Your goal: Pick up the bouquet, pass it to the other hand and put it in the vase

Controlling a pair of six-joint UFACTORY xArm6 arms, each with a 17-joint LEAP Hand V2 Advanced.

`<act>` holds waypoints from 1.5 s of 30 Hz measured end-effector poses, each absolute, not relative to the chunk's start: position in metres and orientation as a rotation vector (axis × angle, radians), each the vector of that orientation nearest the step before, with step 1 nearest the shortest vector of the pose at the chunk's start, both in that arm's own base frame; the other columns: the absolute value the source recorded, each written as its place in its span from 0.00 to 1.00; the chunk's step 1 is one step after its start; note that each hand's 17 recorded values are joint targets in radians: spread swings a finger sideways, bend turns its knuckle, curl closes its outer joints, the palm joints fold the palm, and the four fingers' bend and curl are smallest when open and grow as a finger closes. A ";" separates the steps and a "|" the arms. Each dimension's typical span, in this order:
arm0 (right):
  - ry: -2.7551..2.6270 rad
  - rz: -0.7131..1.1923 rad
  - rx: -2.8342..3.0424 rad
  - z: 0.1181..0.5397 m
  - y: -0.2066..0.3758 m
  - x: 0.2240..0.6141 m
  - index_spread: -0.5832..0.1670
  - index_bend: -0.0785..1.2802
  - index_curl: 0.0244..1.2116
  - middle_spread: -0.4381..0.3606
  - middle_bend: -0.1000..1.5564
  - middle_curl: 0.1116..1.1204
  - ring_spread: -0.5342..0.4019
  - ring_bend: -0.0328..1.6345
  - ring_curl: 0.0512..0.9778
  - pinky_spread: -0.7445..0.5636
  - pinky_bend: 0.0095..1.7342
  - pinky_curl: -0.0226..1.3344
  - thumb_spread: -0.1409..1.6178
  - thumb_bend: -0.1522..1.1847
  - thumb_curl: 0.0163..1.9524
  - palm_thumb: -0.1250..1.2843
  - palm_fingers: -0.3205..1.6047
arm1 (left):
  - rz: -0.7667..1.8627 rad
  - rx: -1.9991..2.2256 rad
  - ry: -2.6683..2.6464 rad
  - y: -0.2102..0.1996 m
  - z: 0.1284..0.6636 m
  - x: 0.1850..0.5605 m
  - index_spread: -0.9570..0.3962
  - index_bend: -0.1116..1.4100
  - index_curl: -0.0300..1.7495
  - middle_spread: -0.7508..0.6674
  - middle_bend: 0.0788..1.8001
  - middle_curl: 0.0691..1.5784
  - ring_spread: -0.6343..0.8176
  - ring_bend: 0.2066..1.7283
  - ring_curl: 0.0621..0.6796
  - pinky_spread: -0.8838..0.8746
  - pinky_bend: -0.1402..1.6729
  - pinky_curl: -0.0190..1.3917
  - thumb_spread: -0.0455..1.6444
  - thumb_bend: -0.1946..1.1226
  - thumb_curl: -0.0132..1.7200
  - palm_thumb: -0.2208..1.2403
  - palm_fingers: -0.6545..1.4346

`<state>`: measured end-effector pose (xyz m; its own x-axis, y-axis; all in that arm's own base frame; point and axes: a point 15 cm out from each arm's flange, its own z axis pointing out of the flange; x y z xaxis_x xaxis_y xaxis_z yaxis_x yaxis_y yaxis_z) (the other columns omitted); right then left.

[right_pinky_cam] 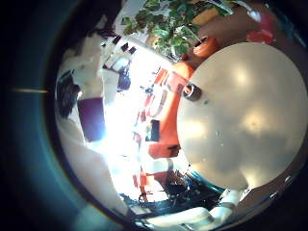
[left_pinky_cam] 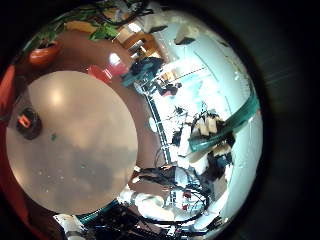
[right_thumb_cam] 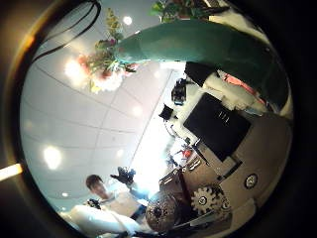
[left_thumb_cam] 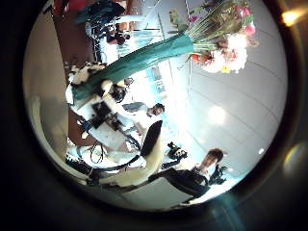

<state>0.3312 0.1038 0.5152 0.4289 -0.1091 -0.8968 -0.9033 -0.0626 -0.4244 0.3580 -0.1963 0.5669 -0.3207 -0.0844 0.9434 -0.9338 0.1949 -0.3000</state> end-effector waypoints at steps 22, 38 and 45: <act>0.998 0.872 -1.670 0.470 0.143 0.335 0.48 0.92 0.78 0.37 0.88 0.76 0.36 0.90 0.75 0.42 0.69 0.75 0.57 0.11 0.66 0.89 0.75 | 1.150 0.789 -1.514 -0.228 0.597 0.341 0.78 0.20 0.22 0.59 0.34 0.31 0.66 0.24 0.25 0.71 0.17 0.19 0.58 0.14 0.21 0.39 0.56; 1.051 0.856 -1.647 0.462 0.138 0.348 0.43 0.81 0.75 0.34 0.80 0.72 0.34 0.84 0.70 0.35 0.65 0.69 0.60 0.07 0.56 0.72 0.68 | 1.076 0.774 -1.435 -0.225 0.610 0.341 0.39 0.47 0.39 0.24 0.51 0.56 0.15 0.78 0.77 0.24 0.78 0.50 0.59 0.30 0.35 0.87 0.86; 1.096 0.863 -1.599 0.449 0.124 0.353 0.31 0.44 0.63 0.30 0.63 0.62 0.28 0.78 0.62 0.24 0.66 0.61 0.62 0.09 0.45 0.65 0.41 | 1.179 0.836 -1.581 -0.208 0.622 0.352 0.29 0.57 0.50 0.18 0.56 0.62 0.15 0.85 0.84 0.22 0.81 0.56 0.62 0.31 0.40 0.89 0.81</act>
